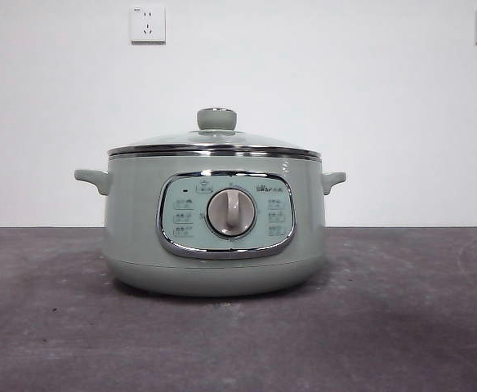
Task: Pick up the egg,open the lid,put the egg in the pot,close the lid
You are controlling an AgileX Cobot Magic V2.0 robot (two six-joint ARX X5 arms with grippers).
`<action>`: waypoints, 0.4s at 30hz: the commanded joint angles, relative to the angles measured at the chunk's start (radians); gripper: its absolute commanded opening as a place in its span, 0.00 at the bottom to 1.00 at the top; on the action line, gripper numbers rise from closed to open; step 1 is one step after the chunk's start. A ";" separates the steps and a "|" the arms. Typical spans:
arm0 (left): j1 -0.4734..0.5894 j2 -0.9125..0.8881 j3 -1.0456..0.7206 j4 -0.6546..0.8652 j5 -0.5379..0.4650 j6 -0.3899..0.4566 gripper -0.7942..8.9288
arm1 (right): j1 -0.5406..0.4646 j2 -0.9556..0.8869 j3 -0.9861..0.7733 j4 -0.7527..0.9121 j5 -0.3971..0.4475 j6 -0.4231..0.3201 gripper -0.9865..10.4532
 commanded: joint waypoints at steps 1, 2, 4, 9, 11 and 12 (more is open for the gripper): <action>0.003 -0.002 -0.014 0.001 -0.001 -0.010 0.08 | -0.001 -0.009 -0.050 0.022 0.003 0.045 0.09; 0.003 -0.002 -0.014 0.001 -0.001 -0.011 0.08 | -0.001 -0.009 -0.066 0.026 0.003 0.055 0.09; 0.003 -0.002 -0.014 0.001 -0.001 -0.011 0.08 | -0.001 -0.009 -0.088 0.033 0.002 0.072 0.09; 0.003 -0.002 -0.014 0.001 -0.001 -0.011 0.08 | 0.000 -0.009 -0.088 0.024 0.005 0.066 0.09; 0.003 -0.002 -0.014 0.001 -0.001 -0.011 0.08 | 0.000 -0.009 -0.088 0.024 0.005 0.066 0.09; 0.003 -0.002 -0.014 0.001 -0.001 -0.010 0.08 | 0.000 -0.009 -0.088 0.024 0.004 0.070 0.09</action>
